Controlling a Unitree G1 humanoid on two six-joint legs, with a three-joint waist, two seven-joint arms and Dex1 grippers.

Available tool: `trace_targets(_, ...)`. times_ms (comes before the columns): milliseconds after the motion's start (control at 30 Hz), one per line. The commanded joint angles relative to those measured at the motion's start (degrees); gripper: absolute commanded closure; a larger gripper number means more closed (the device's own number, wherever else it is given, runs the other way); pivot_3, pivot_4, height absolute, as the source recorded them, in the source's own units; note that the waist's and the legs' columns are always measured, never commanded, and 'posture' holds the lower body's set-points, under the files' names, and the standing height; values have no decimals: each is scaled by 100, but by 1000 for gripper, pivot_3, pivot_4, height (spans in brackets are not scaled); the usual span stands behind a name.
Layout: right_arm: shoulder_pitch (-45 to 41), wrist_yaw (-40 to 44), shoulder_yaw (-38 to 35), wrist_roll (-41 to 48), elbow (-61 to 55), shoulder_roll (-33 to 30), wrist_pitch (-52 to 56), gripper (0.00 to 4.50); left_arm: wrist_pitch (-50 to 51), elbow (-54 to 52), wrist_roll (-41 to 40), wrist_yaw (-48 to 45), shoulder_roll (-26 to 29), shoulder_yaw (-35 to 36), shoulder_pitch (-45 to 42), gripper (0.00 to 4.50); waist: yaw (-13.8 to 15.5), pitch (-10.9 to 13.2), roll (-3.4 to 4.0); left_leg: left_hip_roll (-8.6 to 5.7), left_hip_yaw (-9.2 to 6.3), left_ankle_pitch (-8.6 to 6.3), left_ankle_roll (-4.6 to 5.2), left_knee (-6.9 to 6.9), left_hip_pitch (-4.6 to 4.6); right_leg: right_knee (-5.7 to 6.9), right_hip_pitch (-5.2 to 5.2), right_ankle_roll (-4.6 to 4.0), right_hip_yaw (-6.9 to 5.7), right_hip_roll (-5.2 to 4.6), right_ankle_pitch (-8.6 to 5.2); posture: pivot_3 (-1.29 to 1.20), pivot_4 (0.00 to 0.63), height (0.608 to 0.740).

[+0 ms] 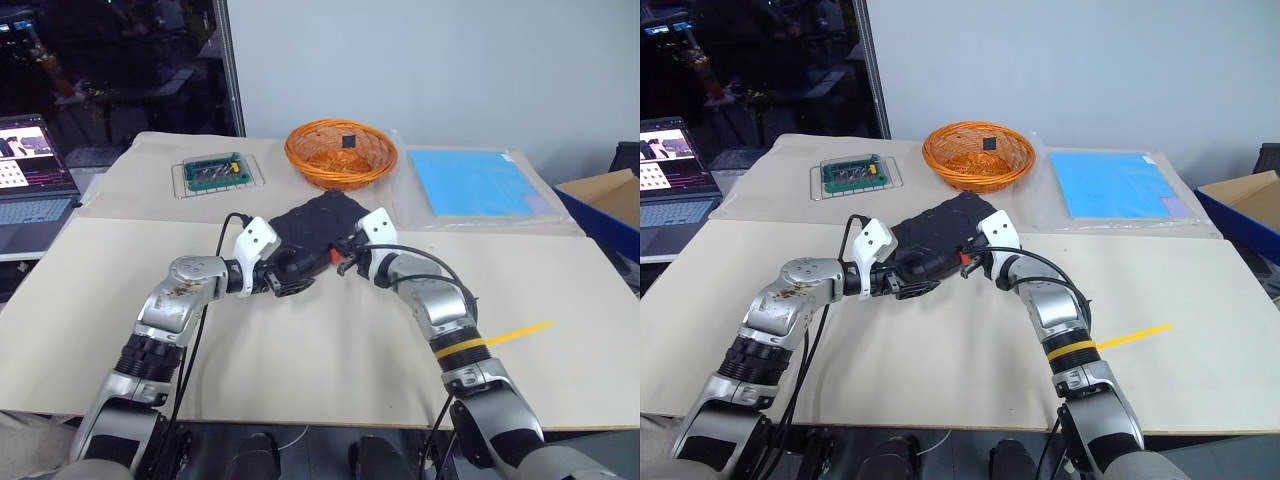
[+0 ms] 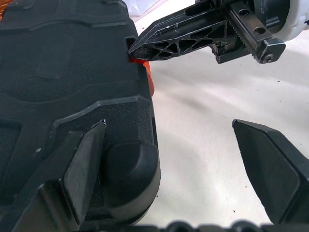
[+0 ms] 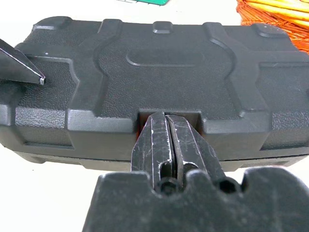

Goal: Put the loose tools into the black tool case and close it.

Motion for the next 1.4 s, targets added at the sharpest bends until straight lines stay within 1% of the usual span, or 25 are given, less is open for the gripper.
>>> trace_targets(33,217,-58,198,-266,566,-66,606,4485,54,109,93,-8,-27,-82,61,0,-1,-7,0,0,0,0,0,-1,1,-1,0,-1,0,0,0,0,150,740)
trace_targets(400,109,62,232,-257,430,-131,1151,4485,52,130,98,-14,-9,-63,36,0,-3,-38,12,-1,9,-3,-4,-11,8,-15,-3,-4,-8,-28,1,0,150,740)
trace_targets(600,115,116,198,-227,347,-162,1445,4485,80,82,93,6,1,-53,68,0,3,-42,11,-9,21,-3,-4,-33,11,-22,-12,-4,-27,-70,0,0,150,740)
trace_targets(900,88,211,228,-235,218,-239,1670,4485,89,71,94,16,5,-52,62,0,4,-44,13,-7,24,-3,-4,-52,10,-57,-13,-4,-42,-77,1,0,150,740)
trace_targets(967,97,214,165,-194,172,-212,1528,4485,83,52,86,6,7,-50,79,0,6,-45,12,-6,25,-3,-4,-64,9,-80,-11,-7,-50,-79,3,0,150,740)
trace_targets(1067,170,250,-84,-51,-230,-128,376,4485,-311,-162,-62,-135,-31,84,230,0,8,-45,11,-6,32,-3,-4,-68,7,-86,-12,-6,-51,-86,3,0,150,740)
trace_targets(1100,286,516,-184,135,-691,-176,-23,4485,-392,-356,-253,-165,-81,258,342,0,8,-43,12,-7,34,-3,-4,-74,5,-91,-13,-6,-52,-86,3,0,150,740)
trace_targets(1133,397,711,-310,340,-1134,-225,-168,4485,-396,-500,-693,-226,-268,568,442,0,9,-38,15,-7,39,-3,-4,-81,0,-93,-21,-6,-51,-89,3,0,150,740)
trace_targets(1167,501,811,-481,576,-1491,-237,-156,4485,-440,-607,-897,-269,-341,738,526,0,20,-24,25,-8,43,-3,-4,-88,-16,-97,-33,-5,-50,-91,4,0,150,740)
trace_targets(1200,656,955,-548,687,-1896,-410,-85,4207,-249,-778,-1135,-471,-256,832,623,0,32,-11,25,-9,48,-2,-3,-88,-60,-94,-46,-3,-50,-92,11,0,150,740)
trace_targets(1233,765,1018,-576,733,-2145,-533,-4,3889,-110,-897,-1268,-615,-167,867,693,0,38,-2,28,-15,54,4,5,-81,-122,-83,-103,-12,-48,-86,41,0,150,740)
trace_targets(1267,970,1190,-619,856,-2555,-764,118,3681,74,-1089,-1440,-644,-69,981,819,0,42,-1,27,-11,47,38,59,-62,-177,-77,-144,32,-46,-64,64,0,150,740)
trace_targets(1333,1356,1539,-712,1121,-3256,-1222,333,3048,198,-1381,-1557,-610,103,1122,1068,0,70,5,36,-14,46,38,59,-59,-240,-72,-202,45,-43,-58,65,0,150,740)
trace_targets(1367,1702,1810,-885,1344,-3739,-1631,512,2600,305,-1610,-1740,-664,237,1275,1294,0,84,5,36,-17,45,34,60,-60,-254,-79,-210,52,-44,-58,61,0,150,740)
trace_targets(1400,1995,1989,-1072,1517,-4098,-1951,655,2356,371,-1776,-1848,-724,374,1384,1486,0,119,6,35,-17,46,26,58,-59,-254,-83,-209,55,-44,-57,59,0,150,740)
